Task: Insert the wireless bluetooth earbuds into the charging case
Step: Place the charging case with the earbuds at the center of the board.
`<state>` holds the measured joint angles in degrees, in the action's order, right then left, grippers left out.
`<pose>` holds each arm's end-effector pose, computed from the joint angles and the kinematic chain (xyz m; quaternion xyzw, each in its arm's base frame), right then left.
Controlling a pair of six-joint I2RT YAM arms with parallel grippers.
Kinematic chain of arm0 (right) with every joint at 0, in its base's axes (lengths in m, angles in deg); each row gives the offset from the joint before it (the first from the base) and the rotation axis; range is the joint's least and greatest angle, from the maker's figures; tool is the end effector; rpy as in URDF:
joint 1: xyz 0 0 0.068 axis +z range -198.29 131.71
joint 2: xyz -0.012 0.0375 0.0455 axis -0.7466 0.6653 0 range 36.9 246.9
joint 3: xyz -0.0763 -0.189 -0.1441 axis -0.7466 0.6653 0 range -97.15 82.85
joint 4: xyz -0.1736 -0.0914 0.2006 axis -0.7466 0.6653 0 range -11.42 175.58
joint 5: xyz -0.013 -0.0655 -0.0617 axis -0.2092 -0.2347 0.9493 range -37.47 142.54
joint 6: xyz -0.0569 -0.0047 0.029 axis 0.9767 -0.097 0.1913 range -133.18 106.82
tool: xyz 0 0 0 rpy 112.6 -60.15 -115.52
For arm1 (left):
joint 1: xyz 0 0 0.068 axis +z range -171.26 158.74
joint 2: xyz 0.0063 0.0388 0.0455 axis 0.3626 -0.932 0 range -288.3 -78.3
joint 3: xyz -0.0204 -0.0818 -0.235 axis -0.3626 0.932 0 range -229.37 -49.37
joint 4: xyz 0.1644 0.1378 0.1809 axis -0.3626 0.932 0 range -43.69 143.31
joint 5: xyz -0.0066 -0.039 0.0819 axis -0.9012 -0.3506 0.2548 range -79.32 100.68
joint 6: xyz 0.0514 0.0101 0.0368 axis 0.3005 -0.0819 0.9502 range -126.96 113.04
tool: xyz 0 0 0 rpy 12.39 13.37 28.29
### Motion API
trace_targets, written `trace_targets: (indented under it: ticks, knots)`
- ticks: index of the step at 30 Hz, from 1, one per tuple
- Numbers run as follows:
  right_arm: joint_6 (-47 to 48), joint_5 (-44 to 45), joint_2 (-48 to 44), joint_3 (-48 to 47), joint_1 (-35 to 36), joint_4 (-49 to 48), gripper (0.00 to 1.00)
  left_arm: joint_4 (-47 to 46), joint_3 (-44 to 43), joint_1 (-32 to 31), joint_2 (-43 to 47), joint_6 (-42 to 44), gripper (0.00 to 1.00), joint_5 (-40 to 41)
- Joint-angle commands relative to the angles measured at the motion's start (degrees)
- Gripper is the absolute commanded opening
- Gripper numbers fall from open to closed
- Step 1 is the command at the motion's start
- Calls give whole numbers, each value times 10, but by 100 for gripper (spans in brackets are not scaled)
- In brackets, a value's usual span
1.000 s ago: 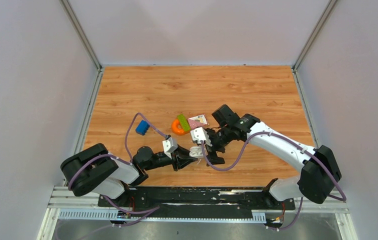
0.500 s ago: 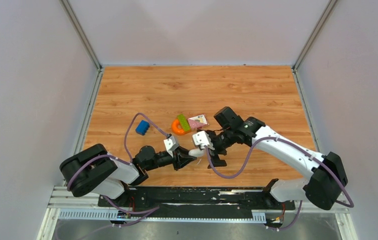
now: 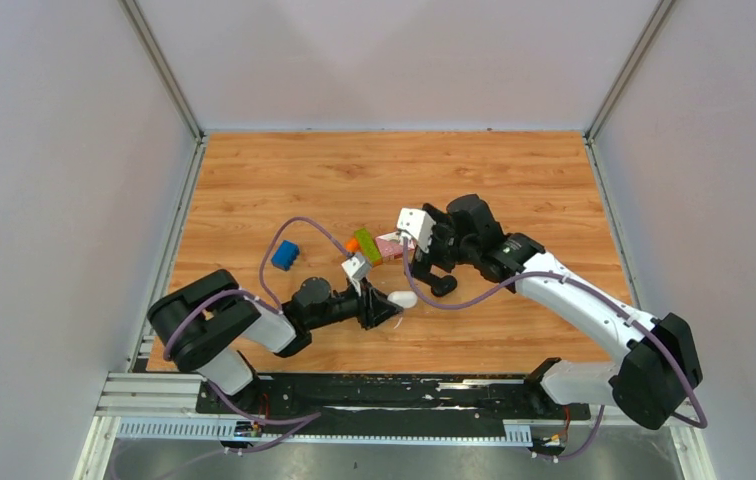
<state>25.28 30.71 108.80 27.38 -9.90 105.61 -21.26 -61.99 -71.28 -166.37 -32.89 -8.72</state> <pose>0.2268 0.2033 0.2414 -0.6193 0.6602 0.1737 0.3880 0.1519 -0.2071 0.0951 0.2633 0.7038 -0.4985 0.4322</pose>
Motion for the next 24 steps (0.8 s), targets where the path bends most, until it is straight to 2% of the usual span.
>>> trace_targets:
  ticks: [1,3,5,10,14,18,19,21,22,23,24]
  knots:
    - [-97,257,11,-1,-23,-125,100,-84,-15,15,-61,-213,8,54]
    - [-130,264,9,-6,-55,-125,100,-142,-24,15,-109,-306,10,74]
    - [-147,249,2,-6,-84,-122,100,-164,-55,15,-163,-364,13,70]
    - [-159,200,-19,-2,-119,-110,100,-235,-103,15,-285,-446,17,79]
    - [-157,181,-32,0,-125,-108,100,-206,-107,15,-296,-459,23,95]
    - [-155,168,-28,-1,-126,-105,100,-110,-101,16,-258,-437,32,110]
    - [-154,165,-25,-2,-127,-104,99,-79,-107,16,-247,-432,40,105]
    - [-154,159,-22,-3,-127,-100,99,-9,-120,16,-224,-421,67,89]
    - [-154,158,-22,-4,-127,-100,99,24,-126,16,-211,-415,94,84]
    - [-154,157,-23,-4,-126,-99,99,58,-129,16,-194,-407,99,83]
    - [-154,157,-24,-4,-127,-99,99,90,-129,16,-175,-400,100,86]
